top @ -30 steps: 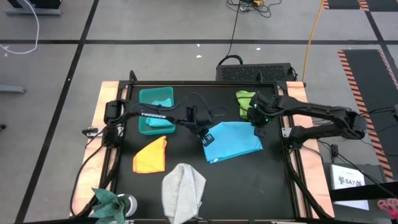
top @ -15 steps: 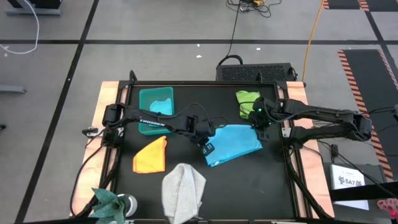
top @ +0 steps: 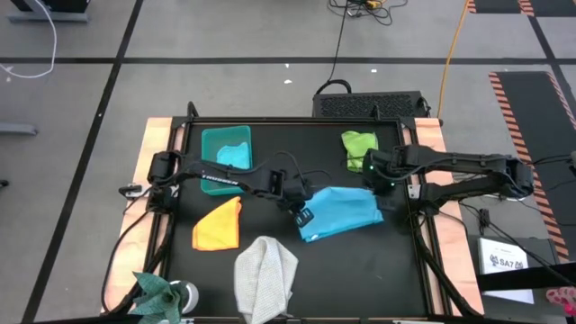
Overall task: Fold microfiber towels
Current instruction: Fold the blue microfiber towel
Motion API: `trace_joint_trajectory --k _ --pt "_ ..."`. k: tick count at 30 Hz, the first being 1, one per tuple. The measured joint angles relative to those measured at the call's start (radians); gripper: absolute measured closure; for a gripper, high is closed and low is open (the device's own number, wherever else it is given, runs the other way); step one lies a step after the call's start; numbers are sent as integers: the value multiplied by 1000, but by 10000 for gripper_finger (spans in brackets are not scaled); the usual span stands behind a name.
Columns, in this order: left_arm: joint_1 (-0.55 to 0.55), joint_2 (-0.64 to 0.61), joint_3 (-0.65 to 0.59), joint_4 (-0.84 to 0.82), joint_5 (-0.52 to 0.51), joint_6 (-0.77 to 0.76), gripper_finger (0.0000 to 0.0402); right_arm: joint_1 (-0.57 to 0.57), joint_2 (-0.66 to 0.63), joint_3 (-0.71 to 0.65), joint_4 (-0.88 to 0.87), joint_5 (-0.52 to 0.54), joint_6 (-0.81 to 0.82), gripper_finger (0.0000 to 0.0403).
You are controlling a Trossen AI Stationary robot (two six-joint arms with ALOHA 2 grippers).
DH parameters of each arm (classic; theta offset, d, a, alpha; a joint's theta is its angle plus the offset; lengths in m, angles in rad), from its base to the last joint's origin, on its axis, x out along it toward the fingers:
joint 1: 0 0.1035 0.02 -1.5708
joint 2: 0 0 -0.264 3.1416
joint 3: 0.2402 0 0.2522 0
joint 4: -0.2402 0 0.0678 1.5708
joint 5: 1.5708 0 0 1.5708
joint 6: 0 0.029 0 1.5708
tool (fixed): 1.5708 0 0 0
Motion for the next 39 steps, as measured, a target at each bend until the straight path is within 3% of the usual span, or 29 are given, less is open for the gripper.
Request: trace_joint_trajectory --k 31,39 --pt "-138 13 0 43 -43 -157 401 366 -21 -24 -77 -1 371 403" --pt "-155 77 0 116 8 -173 401 441 -21 -64 -53 -27 460 403"
